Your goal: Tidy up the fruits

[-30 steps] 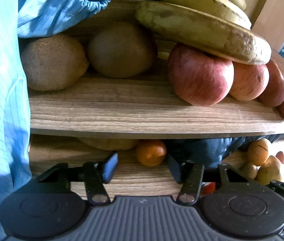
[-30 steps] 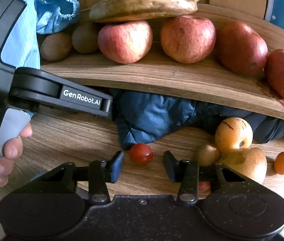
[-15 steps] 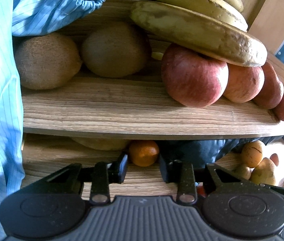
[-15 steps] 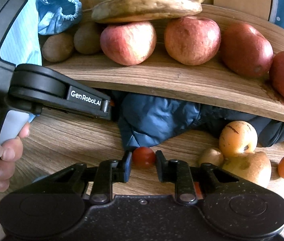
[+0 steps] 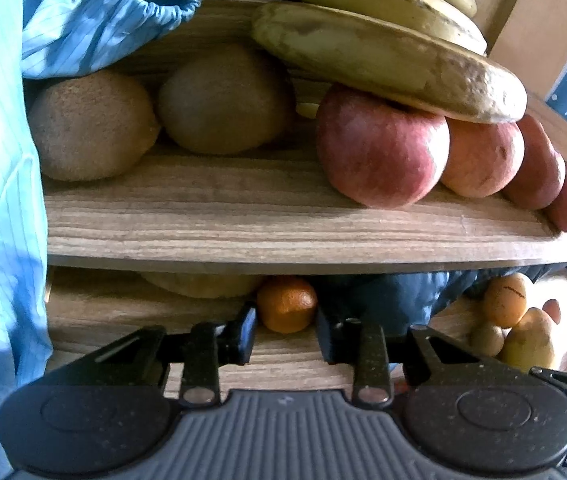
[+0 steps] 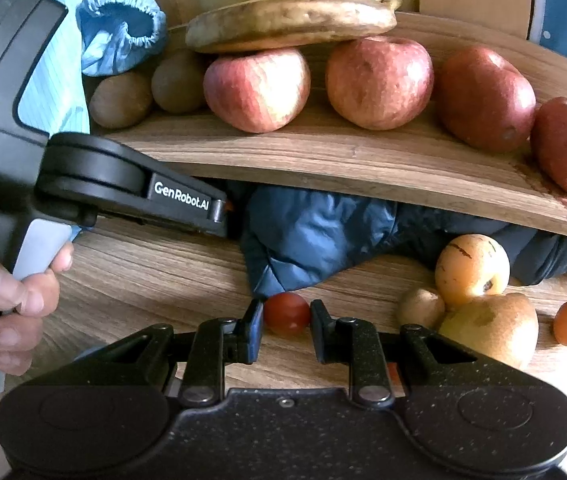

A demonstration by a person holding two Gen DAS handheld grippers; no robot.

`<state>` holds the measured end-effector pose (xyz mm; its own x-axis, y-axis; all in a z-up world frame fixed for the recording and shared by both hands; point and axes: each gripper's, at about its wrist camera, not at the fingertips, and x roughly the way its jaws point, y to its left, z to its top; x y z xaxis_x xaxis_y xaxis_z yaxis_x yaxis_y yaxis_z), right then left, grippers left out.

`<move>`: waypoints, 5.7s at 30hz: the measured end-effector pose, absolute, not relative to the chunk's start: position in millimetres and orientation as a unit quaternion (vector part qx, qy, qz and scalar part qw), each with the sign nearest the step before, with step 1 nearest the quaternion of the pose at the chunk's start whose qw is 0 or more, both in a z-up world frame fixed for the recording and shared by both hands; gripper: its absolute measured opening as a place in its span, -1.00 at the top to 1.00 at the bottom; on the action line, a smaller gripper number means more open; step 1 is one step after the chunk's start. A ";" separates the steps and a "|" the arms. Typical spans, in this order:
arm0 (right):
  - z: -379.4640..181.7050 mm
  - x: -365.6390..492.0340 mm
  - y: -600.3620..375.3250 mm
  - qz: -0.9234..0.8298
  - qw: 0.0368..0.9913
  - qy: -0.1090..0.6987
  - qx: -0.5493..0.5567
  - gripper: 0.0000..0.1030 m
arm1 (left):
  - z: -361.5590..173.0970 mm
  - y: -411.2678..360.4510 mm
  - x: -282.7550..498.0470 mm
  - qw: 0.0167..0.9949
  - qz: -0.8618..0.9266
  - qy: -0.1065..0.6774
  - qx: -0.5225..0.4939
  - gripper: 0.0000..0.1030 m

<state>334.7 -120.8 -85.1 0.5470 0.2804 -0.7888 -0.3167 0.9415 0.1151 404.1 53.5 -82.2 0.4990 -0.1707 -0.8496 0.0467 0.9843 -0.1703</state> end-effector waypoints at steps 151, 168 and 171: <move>-19.7 47.1 -213.6 0.014 0.894 0.448 -0.001 -0.99 | -30.3 -8.1 92.3 0.849 -0.182 0.496 -0.026 -0.99; -23.5 107.3 -284.0 0.092 0.899 0.427 -0.013 -0.99 | -18.0 -67.9 133.5 0.878 -0.068 0.467 -0.082 -0.99; -25.5 120.5 -300.1 0.111 0.898 0.426 -0.017 -0.99 | -16.7 -72.1 136.9 0.881 -0.041 0.463 -0.091 -0.99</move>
<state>120.5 -300.1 -25.5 0.6122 0.1853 -0.7687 -0.2142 0.9747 0.0643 136.9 -72.1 -16.7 0.5684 -0.1556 -0.8079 -0.0127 0.9802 -0.1977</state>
